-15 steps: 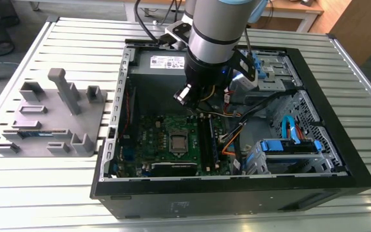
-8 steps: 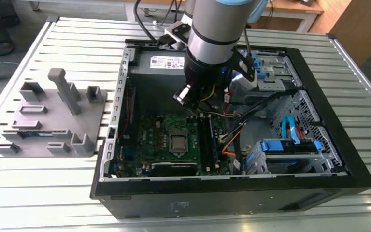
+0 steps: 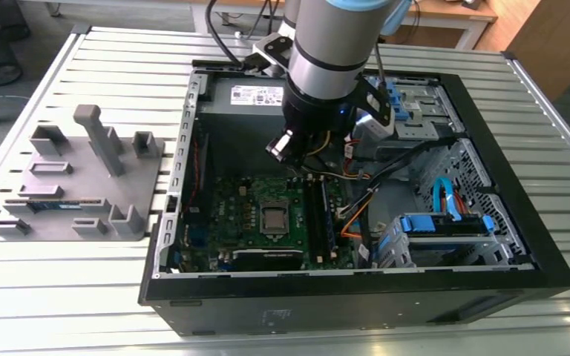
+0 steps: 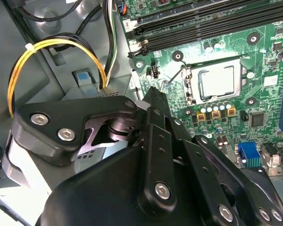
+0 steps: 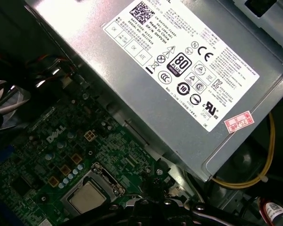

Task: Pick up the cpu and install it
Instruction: 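Install the first cpu locking lever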

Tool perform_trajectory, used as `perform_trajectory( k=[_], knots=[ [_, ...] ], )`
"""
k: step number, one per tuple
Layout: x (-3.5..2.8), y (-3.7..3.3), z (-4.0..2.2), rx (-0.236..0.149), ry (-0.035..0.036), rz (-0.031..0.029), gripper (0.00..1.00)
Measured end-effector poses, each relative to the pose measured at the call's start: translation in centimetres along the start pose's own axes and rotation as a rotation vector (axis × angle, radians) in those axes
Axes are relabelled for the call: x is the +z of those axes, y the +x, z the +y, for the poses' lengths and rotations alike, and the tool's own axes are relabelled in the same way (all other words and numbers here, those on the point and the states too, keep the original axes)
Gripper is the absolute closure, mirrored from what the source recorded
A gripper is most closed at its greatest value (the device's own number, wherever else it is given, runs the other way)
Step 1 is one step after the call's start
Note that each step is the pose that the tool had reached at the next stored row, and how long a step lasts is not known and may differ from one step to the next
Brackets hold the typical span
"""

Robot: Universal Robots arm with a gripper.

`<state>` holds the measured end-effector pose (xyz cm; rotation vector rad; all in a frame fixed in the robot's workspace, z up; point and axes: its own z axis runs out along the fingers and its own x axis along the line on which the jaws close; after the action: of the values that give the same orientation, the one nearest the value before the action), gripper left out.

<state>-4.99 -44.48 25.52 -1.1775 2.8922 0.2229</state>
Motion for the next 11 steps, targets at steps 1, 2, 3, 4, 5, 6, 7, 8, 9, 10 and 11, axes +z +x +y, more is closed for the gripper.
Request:
perform_trajectory(
  k=[1,2,3,4,5,6,7,8,9,10,11],
  knots=[
    [0.0,0.0,0.0,0.0,-0.0017,-0.0017,0.89],
    [0.01,0.0,0.01,0.0,-0.0023,-0.0023,0.89],
    [0.02,0.0,0.0,0.0,-0.0029,-0.0029,0.89],
    [0.06,0.0,0.0,0.0,-0.0038,-0.0037,0.89],
    [0.11,0.02,-0.01,0.0,-0.0061,-0.0059,0.89],
    [0.17,0.02,-0.02,-0.001,-0.0092,-0.0089,0.89],
    [0.23,0.02,-0.03,-0.001,-0.0119,-0.0116,0.89],
    [0.29,0.02,-0.03,-0.001,-0.0137,-0.0134,0.89],
    [0.36,0.02,-0.03,-0.001,-0.0141,-0.0141,0.89],
    [0.43,0.03,-0.04,-0.001,-0.0142,-0.0141,0.89],
    [0.49,0.04,-0.05,-0.001,-0.0141,-0.0139,0.89]
  ],
)
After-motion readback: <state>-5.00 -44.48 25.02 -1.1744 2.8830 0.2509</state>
